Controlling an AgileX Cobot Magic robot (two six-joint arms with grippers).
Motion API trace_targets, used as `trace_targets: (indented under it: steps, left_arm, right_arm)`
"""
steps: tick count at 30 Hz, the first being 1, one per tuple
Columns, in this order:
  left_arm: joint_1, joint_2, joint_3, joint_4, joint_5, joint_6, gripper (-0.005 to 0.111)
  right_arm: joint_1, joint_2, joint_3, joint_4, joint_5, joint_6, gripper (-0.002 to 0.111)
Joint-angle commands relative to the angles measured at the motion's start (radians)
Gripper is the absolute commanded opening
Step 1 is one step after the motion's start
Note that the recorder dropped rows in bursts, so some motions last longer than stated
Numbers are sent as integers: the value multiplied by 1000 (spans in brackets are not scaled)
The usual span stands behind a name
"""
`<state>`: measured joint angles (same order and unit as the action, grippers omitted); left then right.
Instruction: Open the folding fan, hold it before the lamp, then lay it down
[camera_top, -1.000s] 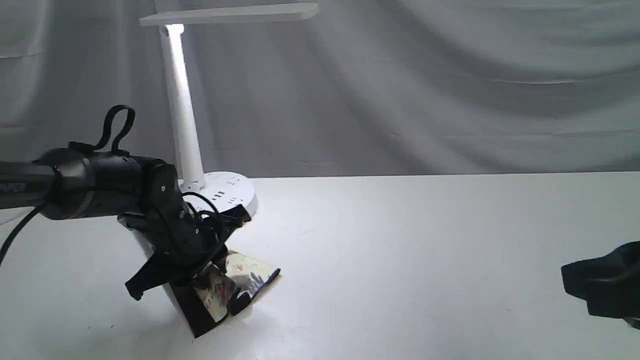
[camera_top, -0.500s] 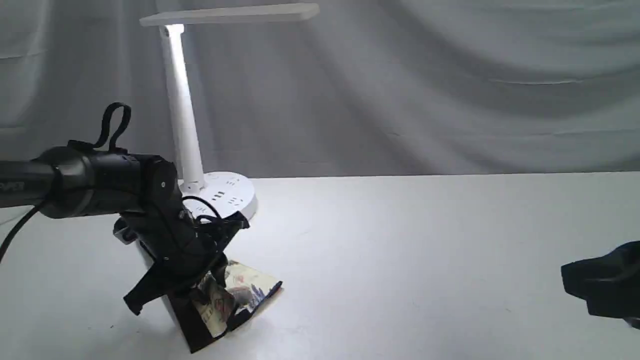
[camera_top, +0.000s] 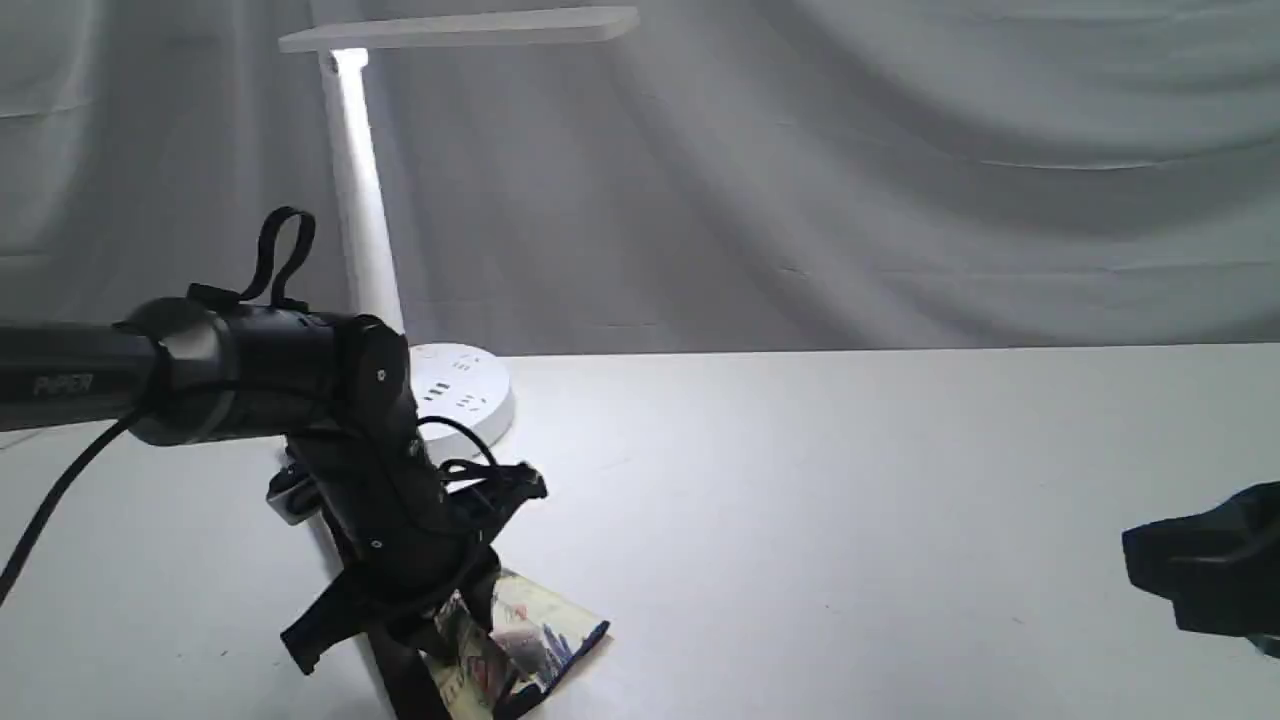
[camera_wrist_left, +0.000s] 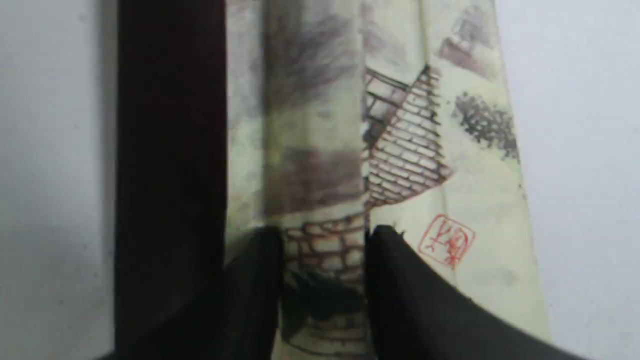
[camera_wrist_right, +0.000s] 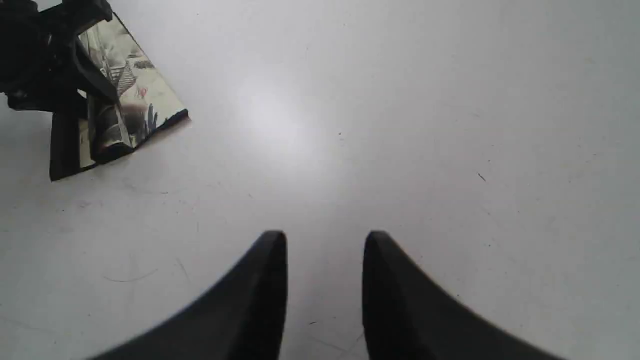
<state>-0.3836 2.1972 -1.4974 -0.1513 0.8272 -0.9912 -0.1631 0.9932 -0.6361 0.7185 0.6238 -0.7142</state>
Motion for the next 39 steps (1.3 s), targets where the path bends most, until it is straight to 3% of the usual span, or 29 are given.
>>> trace_targets:
  steps: [1, 9, 22, 31, 39]
  left_arm:
    - [-28, -5, 5, -4, 95, -61, 26]
    - [-82, -37, 5, 26, 113, -159, 26]
    - [-177, -52, 5, -161, -12, -163, 26]
    - [-179, -56, 5, -153, 10, -175, 26]
    - [-174, -56, 5, -153, 13, -149, 34]
  right_arm:
    - [4, 3, -5, 3, -9, -7, 27]
    - [4, 3, -5, 5, -7, -7, 27]
    - [4, 3, -5, 5, -5, -7, 27]
    - [4, 3, -5, 5, 19, -18, 27]
    - [4, 3, -5, -2, 14, -20, 27]
